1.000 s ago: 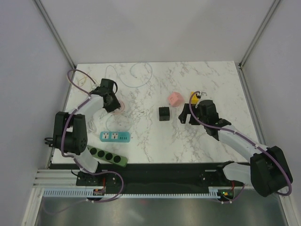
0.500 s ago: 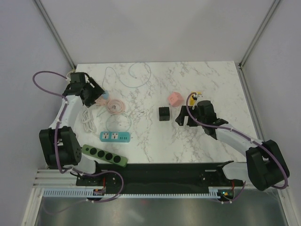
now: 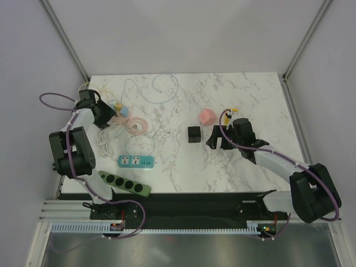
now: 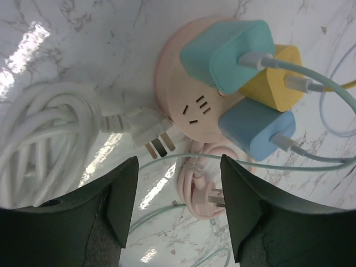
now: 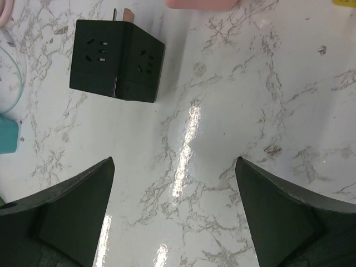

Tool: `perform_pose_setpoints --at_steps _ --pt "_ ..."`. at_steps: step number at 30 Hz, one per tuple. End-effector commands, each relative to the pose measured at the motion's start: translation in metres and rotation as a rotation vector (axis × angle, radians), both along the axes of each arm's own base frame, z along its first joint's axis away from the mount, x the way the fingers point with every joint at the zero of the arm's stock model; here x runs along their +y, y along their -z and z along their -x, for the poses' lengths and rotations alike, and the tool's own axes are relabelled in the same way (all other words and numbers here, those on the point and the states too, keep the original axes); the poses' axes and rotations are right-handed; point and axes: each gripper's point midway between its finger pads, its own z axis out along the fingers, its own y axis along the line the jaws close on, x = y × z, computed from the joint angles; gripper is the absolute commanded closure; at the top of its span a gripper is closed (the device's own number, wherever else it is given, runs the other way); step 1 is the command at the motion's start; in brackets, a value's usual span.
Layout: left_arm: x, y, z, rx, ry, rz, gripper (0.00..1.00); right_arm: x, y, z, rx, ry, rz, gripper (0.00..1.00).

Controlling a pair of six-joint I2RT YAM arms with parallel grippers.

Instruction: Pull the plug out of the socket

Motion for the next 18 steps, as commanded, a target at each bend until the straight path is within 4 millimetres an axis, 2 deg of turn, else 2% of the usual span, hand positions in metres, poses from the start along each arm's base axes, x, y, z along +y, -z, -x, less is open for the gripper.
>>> perform_pose_setpoints --at_steps 1,2,3,5,7,8,9,11,13,15,18 --pt "0.031 -0.018 -0.023 -0.072 0.009 -0.113 0.33 0.003 -0.019 -0.008 -0.063 -0.019 -0.009 0.02" --pt "0.041 -0.026 -0.030 -0.086 0.032 -0.137 0.33 0.003 -0.018 -0.008 -0.061 -0.021 -0.011 0.02" --pt "0.039 -0.016 -0.033 -0.074 0.064 -0.095 0.33 0.004 -0.018 -0.008 -0.061 -0.023 -0.012 0.02" --pt "0.050 -0.024 -0.045 -0.105 0.076 -0.068 0.33 0.006 -0.018 -0.007 -0.054 -0.034 -0.018 0.02" --pt "0.052 -0.015 -0.049 -0.095 0.104 -0.008 0.58 0.007 -0.016 -0.007 -0.046 -0.038 -0.020 0.02" --pt "0.062 -0.022 -0.053 -0.107 0.070 0.013 0.66 0.008 -0.016 -0.007 -0.044 -0.042 -0.027 0.02" --pt "0.061 -0.023 -0.053 -0.117 0.069 0.050 0.71 0.008 -0.015 -0.006 -0.040 -0.043 -0.026 0.02" --pt "0.064 -0.025 -0.052 -0.134 0.047 0.062 0.71 0.008 -0.013 -0.006 -0.036 -0.044 -0.024 0.02" --pt "0.072 -0.024 -0.054 -0.130 0.011 0.040 0.76 0.007 -0.014 -0.007 -0.042 -0.039 -0.022 0.02" --pt "0.073 -0.023 -0.059 -0.132 -0.008 0.060 0.83 0.006 -0.014 -0.006 -0.041 -0.038 -0.017 0.02" --pt "0.070 -0.020 -0.075 -0.142 -0.017 0.124 0.86 0.008 -0.013 -0.007 -0.036 -0.044 -0.021 0.02"
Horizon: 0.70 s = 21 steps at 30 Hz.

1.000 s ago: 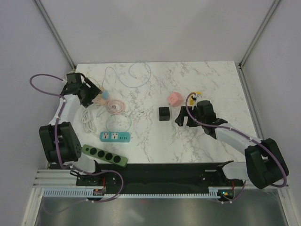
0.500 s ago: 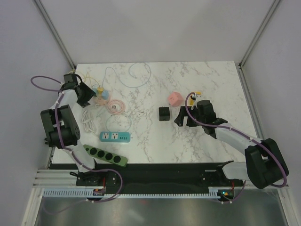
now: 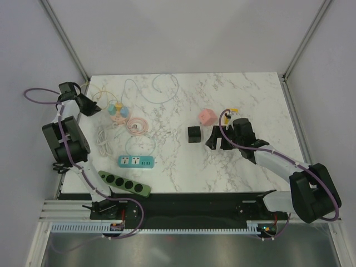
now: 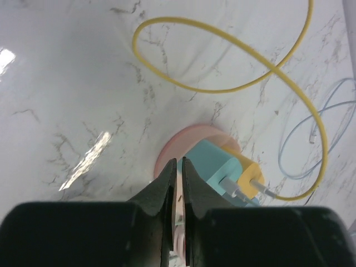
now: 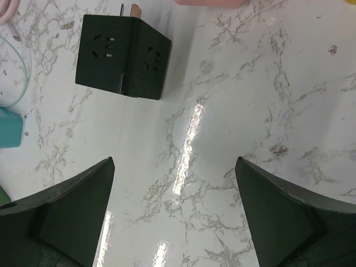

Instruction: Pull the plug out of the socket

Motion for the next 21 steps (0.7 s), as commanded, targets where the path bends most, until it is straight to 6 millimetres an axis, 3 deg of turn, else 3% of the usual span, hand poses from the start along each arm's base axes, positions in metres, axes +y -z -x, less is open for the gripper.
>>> perform_pose_setpoints --at_steps 1,3,4,5,11,12,13,15,16,18,19,20,21 --pt "-0.006 -0.011 -0.031 -0.063 0.006 0.081 0.87 0.006 -0.012 -0.010 -0.033 -0.017 -0.016 0.02" --pt "-0.010 0.002 -0.039 -0.050 0.014 0.134 0.95 0.009 -0.014 -0.012 -0.028 -0.018 -0.023 0.02" --pt "-0.013 -0.004 -0.048 -0.068 0.029 0.132 0.96 0.011 -0.019 -0.016 -0.035 -0.020 -0.029 0.02" --pt "-0.012 0.008 -0.052 -0.049 0.035 0.136 0.96 0.013 -0.021 -0.018 -0.034 -0.021 -0.034 0.02" --pt "-0.024 0.013 -0.065 -0.037 0.084 0.143 0.96 0.050 -0.035 -0.025 -0.038 -0.074 -0.004 0.02" --pt "-0.027 0.013 -0.063 -0.033 0.092 0.152 0.96 0.057 -0.028 -0.026 -0.017 -0.083 0.015 0.02" --pt "-0.035 0.014 -0.060 -0.019 0.107 0.160 0.96 0.068 -0.042 -0.037 -0.044 -0.082 0.018 0.02" --pt "-0.053 0.017 -0.048 0.016 0.131 0.160 0.96 0.092 -0.029 -0.031 0.000 -0.138 0.060 0.02" --pt "-0.060 0.019 -0.043 0.029 0.140 0.156 0.97 0.106 -0.043 -0.040 -0.028 -0.154 0.047 0.02" --pt "-0.071 0.023 -0.033 0.057 0.146 0.139 0.97 0.132 -0.033 -0.035 -0.007 -0.210 0.068 0.02" --pt "-0.087 0.029 -0.022 0.083 0.174 0.135 0.97 0.147 -0.050 -0.043 -0.036 -0.222 0.049 0.02" --pt "-0.094 0.033 -0.016 0.097 0.194 0.128 0.97 0.159 -0.051 -0.039 -0.035 -0.249 0.059 0.02" --pt "-0.107 0.038 -0.004 0.126 0.215 0.125 0.98 0.173 -0.058 -0.046 -0.047 -0.258 0.054 0.02"
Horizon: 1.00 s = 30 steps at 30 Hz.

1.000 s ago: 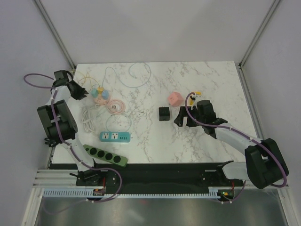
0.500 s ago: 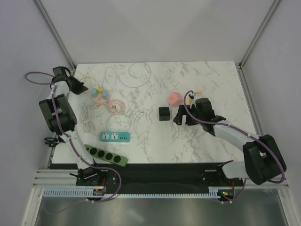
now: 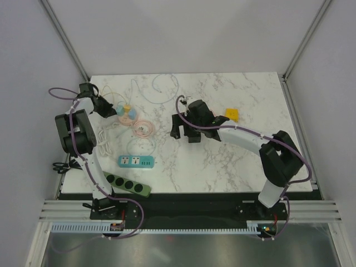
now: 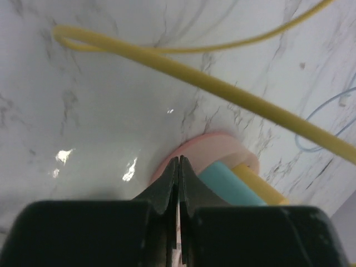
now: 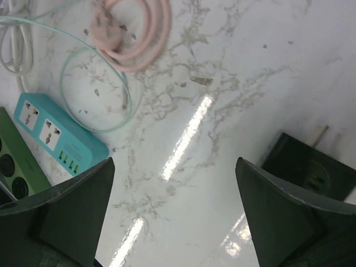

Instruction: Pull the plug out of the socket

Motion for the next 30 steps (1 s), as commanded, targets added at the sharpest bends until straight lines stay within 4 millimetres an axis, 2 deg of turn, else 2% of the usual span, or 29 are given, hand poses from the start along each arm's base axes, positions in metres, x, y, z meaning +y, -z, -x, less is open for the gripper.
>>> perform_pose_setpoints --at_steps 1,2,3,4,5,6,7,8,9,11,12,14,15,17,19,20,22,23,24,25,28,29,30 --pt "-0.047 -0.005 0.033 0.050 0.097 -0.003 0.98 0.030 -0.019 -0.010 -0.028 -0.023 0.024 0.02" --pt "-0.053 -0.002 0.039 0.063 0.103 -0.002 0.98 0.038 -0.011 -0.011 -0.021 -0.020 0.046 0.02" --pt "-0.063 0.009 0.054 0.102 0.118 0.003 0.98 0.043 -0.013 -0.014 -0.024 -0.009 0.046 0.02" --pt "-0.067 0.004 0.060 0.097 0.119 -0.004 0.98 0.053 -0.023 -0.017 -0.041 -0.012 0.036 0.02" --pt "-0.069 0.005 0.065 0.102 0.116 -0.014 0.98 0.056 -0.016 -0.020 -0.038 -0.005 0.052 0.02" --pt "-0.073 0.012 0.079 0.129 0.121 -0.008 0.98 0.059 -0.017 -0.023 -0.048 0.001 0.056 0.02" --pt "-0.076 0.011 0.084 0.128 0.116 -0.005 0.98 0.063 -0.022 -0.030 -0.071 0.014 0.056 0.02" --pt "-0.080 0.001 0.087 0.102 0.118 0.000 0.98 0.065 -0.015 -0.033 -0.071 0.015 0.075 0.02" --pt "-0.084 0.007 0.099 0.119 0.120 0.011 0.98 0.065 -0.020 -0.040 -0.091 0.035 0.082 0.02" --pt "-0.086 -0.007 0.103 0.078 0.123 0.009 0.98 0.066 -0.016 -0.047 -0.101 0.057 0.099 0.02" --pt "-0.087 -0.007 0.110 0.084 0.119 0.009 0.98 0.067 -0.020 -0.054 -0.119 0.078 0.098 0.02" --pt "-0.086 -0.015 0.112 0.062 0.117 0.001 0.98 0.072 -0.019 -0.058 -0.118 0.081 0.093 0.02" --pt "-0.087 -0.025 0.111 0.036 0.120 -0.003 0.98 0.078 -0.028 -0.064 -0.129 0.082 0.070 0.02" --pt "-0.090 -0.036 0.108 -0.002 0.133 0.014 0.97 0.090 -0.022 -0.065 -0.127 0.029 0.063 0.02" --pt "-0.095 -0.046 0.103 -0.035 0.152 0.036 0.96 0.103 -0.030 -0.070 -0.173 -0.040 0.048 0.02" --pt "-0.098 -0.049 0.102 -0.042 0.163 0.053 0.96 0.106 -0.022 -0.073 -0.183 -0.058 0.057 0.03" --pt "-0.099 -0.052 0.098 -0.057 0.170 0.056 0.96 0.113 -0.025 -0.083 -0.236 -0.081 0.050 0.08" --pt "-0.098 -0.051 0.097 -0.056 0.166 0.055 0.96 0.118 -0.017 -0.084 -0.252 -0.127 0.062 0.16" --pt "-0.098 -0.051 0.094 -0.057 0.157 0.064 0.96 0.123 -0.021 -0.088 -0.276 -0.146 0.057 0.20" --pt "-0.104 -0.049 0.092 -0.053 0.170 0.108 0.96 0.128 -0.016 -0.089 -0.290 -0.172 0.056 0.24" --pt "-0.124 -0.056 0.079 -0.074 0.204 0.197 0.96 0.142 -0.018 -0.094 -0.360 -0.254 0.044 0.25" --pt "-0.130 -0.049 0.077 -0.052 0.221 0.224 0.96 0.145 -0.006 -0.096 -0.363 -0.280 0.058 0.24" --pt "-0.132 -0.054 0.069 -0.066 0.228 0.221 0.96 0.150 -0.013 -0.100 -0.391 -0.302 0.054 0.23"
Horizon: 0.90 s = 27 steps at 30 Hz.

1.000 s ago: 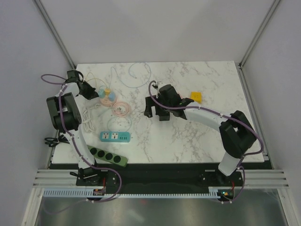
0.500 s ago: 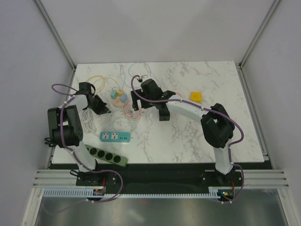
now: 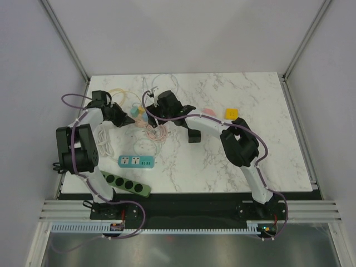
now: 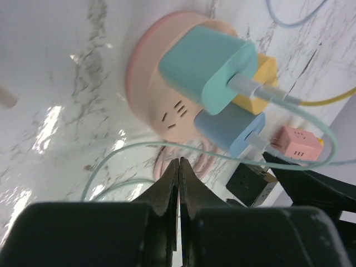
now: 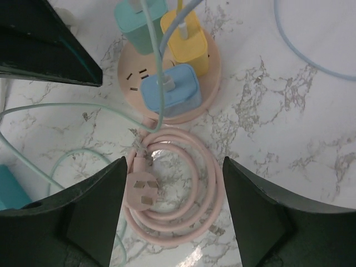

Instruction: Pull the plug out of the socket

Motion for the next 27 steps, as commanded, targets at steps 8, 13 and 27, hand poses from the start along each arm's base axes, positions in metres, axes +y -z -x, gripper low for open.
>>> perform_pose_setpoints --at_steps 8,13,27 --pt "-0.016 -0.014 -0.042 -0.048 0.004 0.077 0.96 0.042 -0.013 -0.032 -0.195 -0.166 -0.031 0.23" --pt "-0.012 -0.003 -0.043 -0.019 -0.024 0.068 0.97 0.045 -0.009 -0.045 -0.237 -0.152 -0.005 0.23" --pt "-0.017 0.021 -0.047 0.029 -0.057 0.058 0.98 0.062 0.001 -0.051 -0.252 -0.195 -0.036 0.41"
